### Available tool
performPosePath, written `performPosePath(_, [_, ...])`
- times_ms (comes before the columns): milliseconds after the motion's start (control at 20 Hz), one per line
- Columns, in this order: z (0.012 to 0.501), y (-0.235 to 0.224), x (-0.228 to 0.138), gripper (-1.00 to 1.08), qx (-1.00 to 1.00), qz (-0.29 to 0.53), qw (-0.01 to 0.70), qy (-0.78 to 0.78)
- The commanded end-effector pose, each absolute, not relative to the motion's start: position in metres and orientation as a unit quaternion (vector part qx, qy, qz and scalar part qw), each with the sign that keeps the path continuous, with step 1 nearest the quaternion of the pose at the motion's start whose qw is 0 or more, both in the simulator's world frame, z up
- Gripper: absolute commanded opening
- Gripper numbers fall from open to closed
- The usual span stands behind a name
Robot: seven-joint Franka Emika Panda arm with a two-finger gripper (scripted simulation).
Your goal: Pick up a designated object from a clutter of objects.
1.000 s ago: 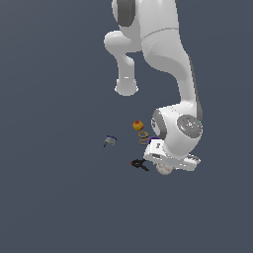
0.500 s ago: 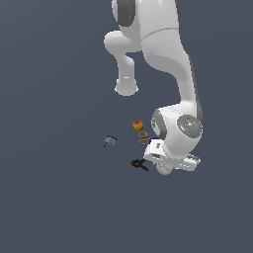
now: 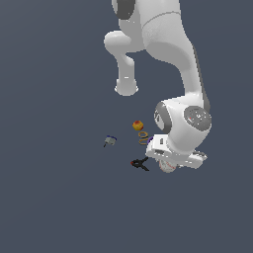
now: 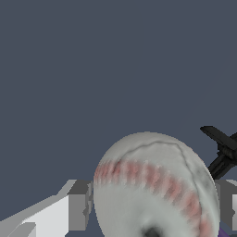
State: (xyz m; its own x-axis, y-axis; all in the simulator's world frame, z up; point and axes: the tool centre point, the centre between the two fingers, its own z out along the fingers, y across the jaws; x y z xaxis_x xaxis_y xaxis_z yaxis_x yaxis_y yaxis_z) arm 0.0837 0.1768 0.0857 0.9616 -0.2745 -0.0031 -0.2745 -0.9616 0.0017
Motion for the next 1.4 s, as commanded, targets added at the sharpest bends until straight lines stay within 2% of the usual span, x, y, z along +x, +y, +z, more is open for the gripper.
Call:
performPosePath(0, [0.106, 0.179, 0.086, -1.00, 0.990, 0.000, 0.000, -0.139])
performPosePath(950, [0.308, 0.203, 0.108, -1.00, 0.990, 0.000, 0.000, -0.138])
performPosePath(1350, [0.375, 0.210, 0.117, -1.00, 0.990, 0.000, 0.000, -0.139])
